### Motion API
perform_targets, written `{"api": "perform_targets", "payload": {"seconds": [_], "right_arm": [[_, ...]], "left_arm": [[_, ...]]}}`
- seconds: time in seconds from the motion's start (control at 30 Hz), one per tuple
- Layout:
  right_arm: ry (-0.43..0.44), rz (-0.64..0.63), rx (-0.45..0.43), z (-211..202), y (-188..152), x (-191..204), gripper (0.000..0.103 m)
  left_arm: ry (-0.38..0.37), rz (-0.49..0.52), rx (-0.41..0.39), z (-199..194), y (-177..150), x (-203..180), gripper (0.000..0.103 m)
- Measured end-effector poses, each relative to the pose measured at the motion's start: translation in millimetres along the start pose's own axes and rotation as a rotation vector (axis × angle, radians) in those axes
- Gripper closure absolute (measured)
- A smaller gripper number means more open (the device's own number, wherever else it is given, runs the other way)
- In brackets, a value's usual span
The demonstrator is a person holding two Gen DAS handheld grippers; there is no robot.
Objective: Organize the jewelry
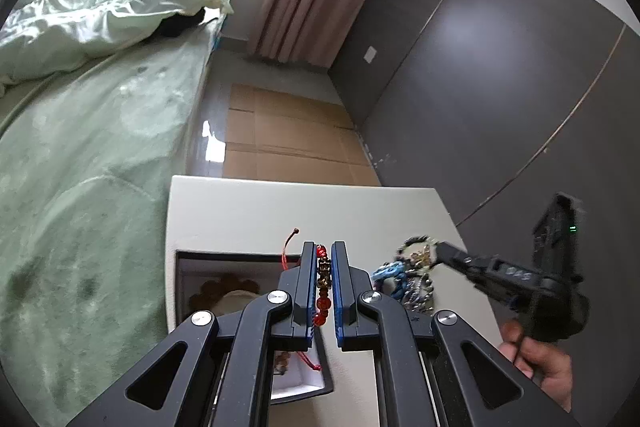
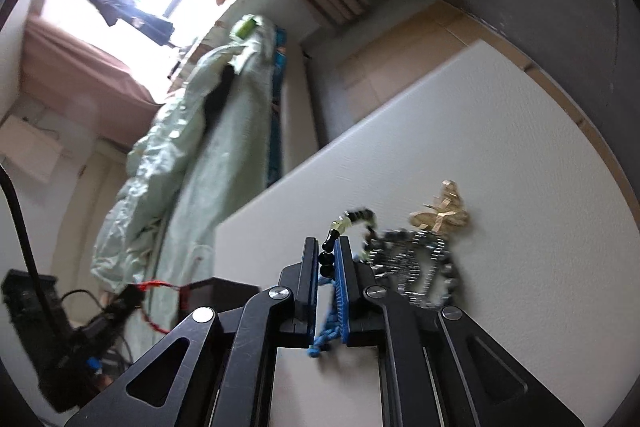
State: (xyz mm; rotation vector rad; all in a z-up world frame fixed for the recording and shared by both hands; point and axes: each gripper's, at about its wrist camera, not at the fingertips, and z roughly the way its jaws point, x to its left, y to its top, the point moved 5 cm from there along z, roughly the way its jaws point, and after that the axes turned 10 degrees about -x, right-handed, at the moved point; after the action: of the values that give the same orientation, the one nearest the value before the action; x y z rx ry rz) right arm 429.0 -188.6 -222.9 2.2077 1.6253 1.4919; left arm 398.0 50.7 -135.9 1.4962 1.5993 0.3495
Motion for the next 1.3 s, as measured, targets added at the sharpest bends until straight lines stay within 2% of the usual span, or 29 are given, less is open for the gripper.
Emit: {"api": "perform_targets", "payload": {"seconds": [0.33, 0.4, 0.47, 0.5, 0.63, 0.93, 1.2, 1.3], "right_arm": [[0.125, -0.018, -0.067, -19, 1, 41, 0.093], [0.152, -0.025, -0.076, -22, 0, 48, 0.093], [0.178, -0.033, -0.081, -23, -1, 57, 0.093], [0.194, -0.039, -0.081, -24, -3, 63, 0.093], [0.244, -0.065, -0.067, -22, -12, 83, 0.093], [0.327, -0.113, -0.011, -9, -36, 120, 0.093], [0.374, -0.134, 0.069, 12, -60, 145, 0.093], [0.346, -0.137, 0.13, 27, -70, 146, 0.09]], "left_arm": [[0.035, -0.055, 0.048, 4, -4, 25, 0.092], [0.041, -0.063, 0.046, 4, -3, 29, 0.079], [0.05, -0.064, 0.033, 1, -1, 32, 0.04], [0.053, -0.062, 0.021, -1, 0, 32, 0.035], [0.067, -0.045, -0.021, -11, 5, 34, 0.034], [0.116, -0.08, -0.048, -19, 13, 53, 0.034], [0.154, -0.129, -0.074, -26, 17, 75, 0.034], [0.157, -0.144, -0.08, -28, 19, 80, 0.034]]}}
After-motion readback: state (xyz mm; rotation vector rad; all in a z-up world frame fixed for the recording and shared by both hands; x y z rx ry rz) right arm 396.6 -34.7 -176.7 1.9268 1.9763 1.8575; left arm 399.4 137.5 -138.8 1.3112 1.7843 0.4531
